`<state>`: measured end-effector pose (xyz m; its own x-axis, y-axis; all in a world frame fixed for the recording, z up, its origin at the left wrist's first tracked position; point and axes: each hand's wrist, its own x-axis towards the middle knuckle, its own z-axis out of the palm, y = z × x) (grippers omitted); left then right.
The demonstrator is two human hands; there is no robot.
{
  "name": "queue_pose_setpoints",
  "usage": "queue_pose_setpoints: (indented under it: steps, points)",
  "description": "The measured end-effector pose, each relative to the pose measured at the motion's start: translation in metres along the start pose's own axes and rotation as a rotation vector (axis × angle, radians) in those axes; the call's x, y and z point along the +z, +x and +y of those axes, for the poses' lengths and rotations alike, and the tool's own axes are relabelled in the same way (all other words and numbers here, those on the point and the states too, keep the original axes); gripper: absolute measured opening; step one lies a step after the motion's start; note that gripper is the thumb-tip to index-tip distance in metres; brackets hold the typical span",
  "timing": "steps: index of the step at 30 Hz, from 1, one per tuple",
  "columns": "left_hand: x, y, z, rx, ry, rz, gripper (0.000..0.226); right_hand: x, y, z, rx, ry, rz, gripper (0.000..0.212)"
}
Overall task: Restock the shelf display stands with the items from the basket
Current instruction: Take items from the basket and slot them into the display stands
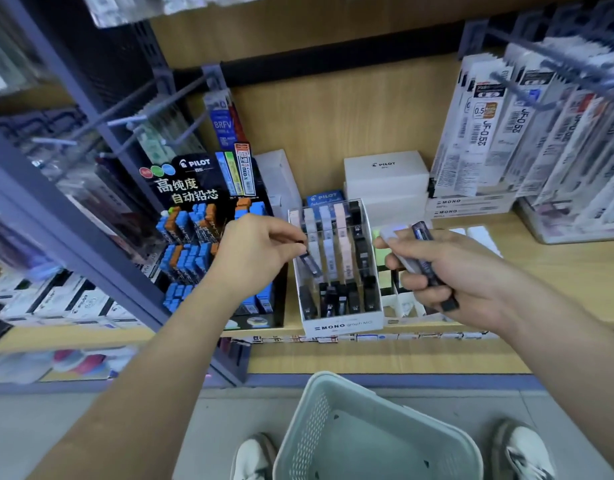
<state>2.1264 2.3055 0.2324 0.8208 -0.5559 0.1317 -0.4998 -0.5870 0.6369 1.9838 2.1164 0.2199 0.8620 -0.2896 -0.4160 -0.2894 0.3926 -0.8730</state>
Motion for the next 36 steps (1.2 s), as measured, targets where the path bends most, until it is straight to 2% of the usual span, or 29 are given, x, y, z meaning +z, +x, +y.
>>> queue_pose_setpoints:
  steps: [2, 6, 9, 11, 15, 20, 21, 24, 26, 29, 36]
  points:
    - [0.005, -0.003, 0.002, 0.009, -0.025, -0.049, 0.01, 0.0, 0.003, 0.002, 0.005, -0.024, 0.004, 0.019]
    - [0.021, -0.01, 0.003, 0.089, 0.076, -0.172, 0.009, -0.004, 0.009, 0.007, 0.0, -0.066, 0.045, 0.022]
    - [0.026, -0.011, 0.004, 0.076, 0.051, -0.176, 0.01, -0.005, 0.01, 0.009, -0.005, -0.081, 0.064, 0.02]
    - [0.028, -0.012, 0.008, 0.079, -0.028, -0.156, 0.009, -0.003, 0.011, 0.01, -0.021, -0.13, 0.051, 0.009]
    - [0.037, -0.015, 0.022, 0.034, -0.216, -0.115, 0.011, 0.008, 0.018, 0.023, -0.082, -0.428, 0.02, 0.013]
    - [0.038, -0.012, 0.019, -0.055, -0.469, -0.092, 0.004, 0.012, 0.028, 0.033, -0.129, -0.411, 0.032, 0.011]
    - [0.037, -0.011, 0.013, -0.021, -0.396, -0.066, 0.004, 0.012, 0.029, 0.033, -0.129, -0.372, 0.055, 0.013]
    - [0.043, -0.01, -0.009, 0.176, 0.128, -0.086, 0.007, 0.007, 0.031, 0.033, -0.093, -0.299, 0.124, 0.02]
    - [0.051, -0.011, -0.021, 0.287, 0.304, -0.137, 0.011, 0.004, 0.031, 0.033, -0.065, -0.285, 0.151, 0.025]
    - [0.057, -0.011, -0.027, 0.344, 0.376, -0.136, 0.015, 0.002, 0.032, 0.033, -0.049, -0.251, 0.149, 0.035]
    - [0.063, -0.012, -0.027, 0.401, 0.448, -0.168, 0.022, 0.006, 0.031, 0.035, -0.025, -0.208, 0.124, 0.028]
